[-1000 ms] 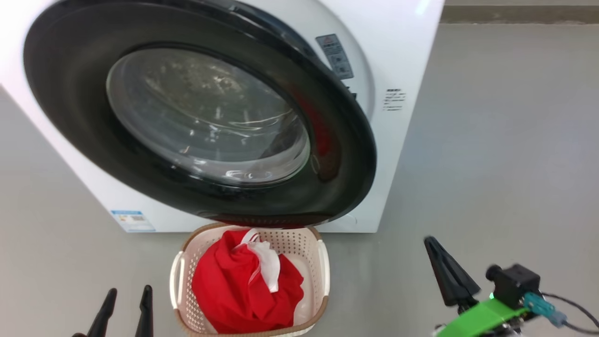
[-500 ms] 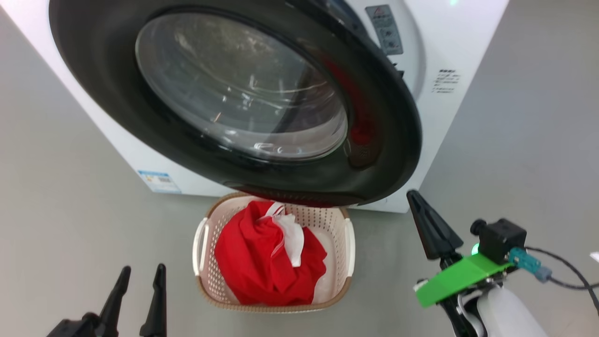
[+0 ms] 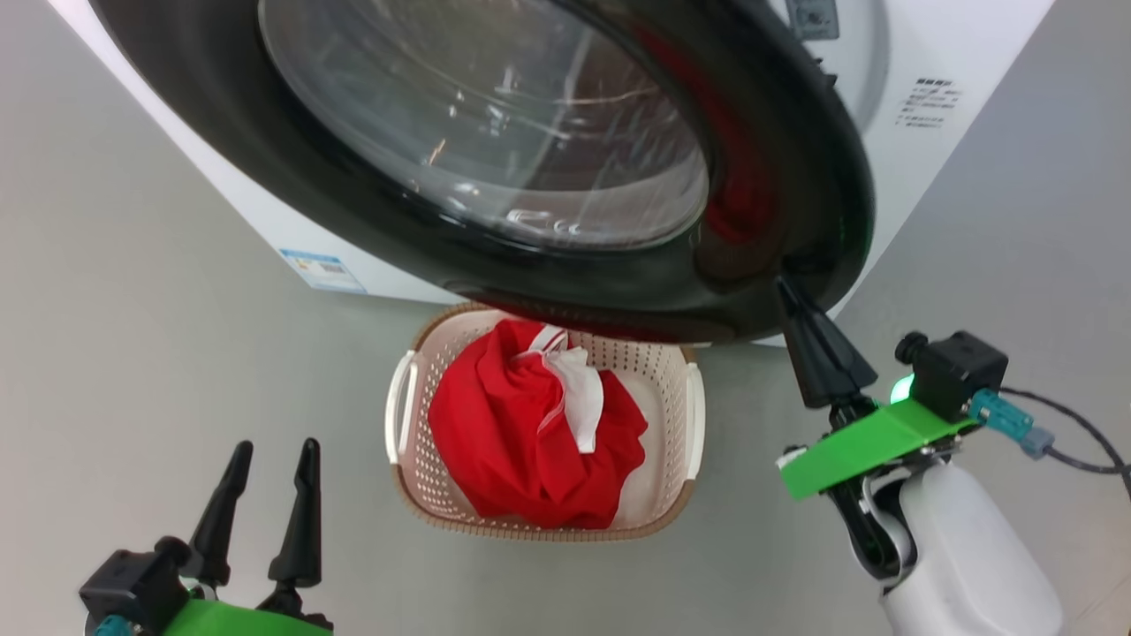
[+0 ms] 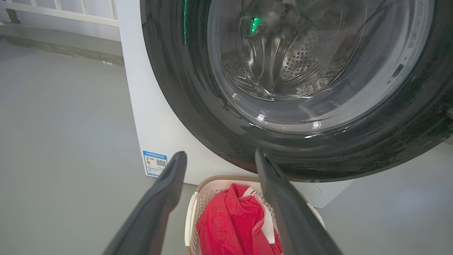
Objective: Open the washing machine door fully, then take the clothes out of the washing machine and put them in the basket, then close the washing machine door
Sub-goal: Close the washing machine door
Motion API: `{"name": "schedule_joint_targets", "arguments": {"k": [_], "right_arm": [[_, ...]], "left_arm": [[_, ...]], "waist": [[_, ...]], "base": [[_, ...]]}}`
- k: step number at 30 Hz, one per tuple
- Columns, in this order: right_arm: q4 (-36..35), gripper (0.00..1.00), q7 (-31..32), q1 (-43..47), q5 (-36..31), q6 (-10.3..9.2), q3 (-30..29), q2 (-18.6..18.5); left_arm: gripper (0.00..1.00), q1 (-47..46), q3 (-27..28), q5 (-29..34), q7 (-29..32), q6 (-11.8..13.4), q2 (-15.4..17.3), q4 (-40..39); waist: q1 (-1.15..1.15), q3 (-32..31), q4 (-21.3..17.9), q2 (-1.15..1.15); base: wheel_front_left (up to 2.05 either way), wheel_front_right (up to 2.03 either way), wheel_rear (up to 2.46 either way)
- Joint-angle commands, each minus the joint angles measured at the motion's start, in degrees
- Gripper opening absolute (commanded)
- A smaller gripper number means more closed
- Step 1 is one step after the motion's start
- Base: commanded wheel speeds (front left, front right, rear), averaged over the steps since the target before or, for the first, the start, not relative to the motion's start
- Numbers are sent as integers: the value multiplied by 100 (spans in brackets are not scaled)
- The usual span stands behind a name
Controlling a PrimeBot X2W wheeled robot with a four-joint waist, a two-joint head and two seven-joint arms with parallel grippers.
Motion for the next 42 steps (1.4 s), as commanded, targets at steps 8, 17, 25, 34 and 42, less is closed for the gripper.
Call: {"name": "schedule_joint_targets", "arguments": {"k": [8, 17, 25, 34, 42], "right_arm": [[-182, 0, -27, -568, -137, 9, -250, 166], [-309, 0, -27, -1195, -255, 9, -681, 225], [-459, 0, -27, -1575, -339, 9, -975, 243], [-378, 0, -27, -1319, -343, 9, -801, 257], [-244, 100, -27, -832, -302, 9, -609, 260]], "left_arm": [[100, -382, 162, -134, -70, -17, 168, -170], [100, -695, 55, -207, -70, -17, 203, -257], [100, -910, 41, -275, -70, -17, 219, -319], [100, -882, 50, -256, -70, -17, 224, -221], [100, -724, 39, -199, -70, -17, 270, -150]], "waist": [[0, 462, 71, 0], [0, 955, 125, 0], [0, 1239, 158, 0], [0, 1026, 69, 0], [0, 659, -44, 0]], "base": [[0, 0, 0], [0, 0, 0], [0, 0, 0], [0, 0, 0], [0, 0, 0]]}}
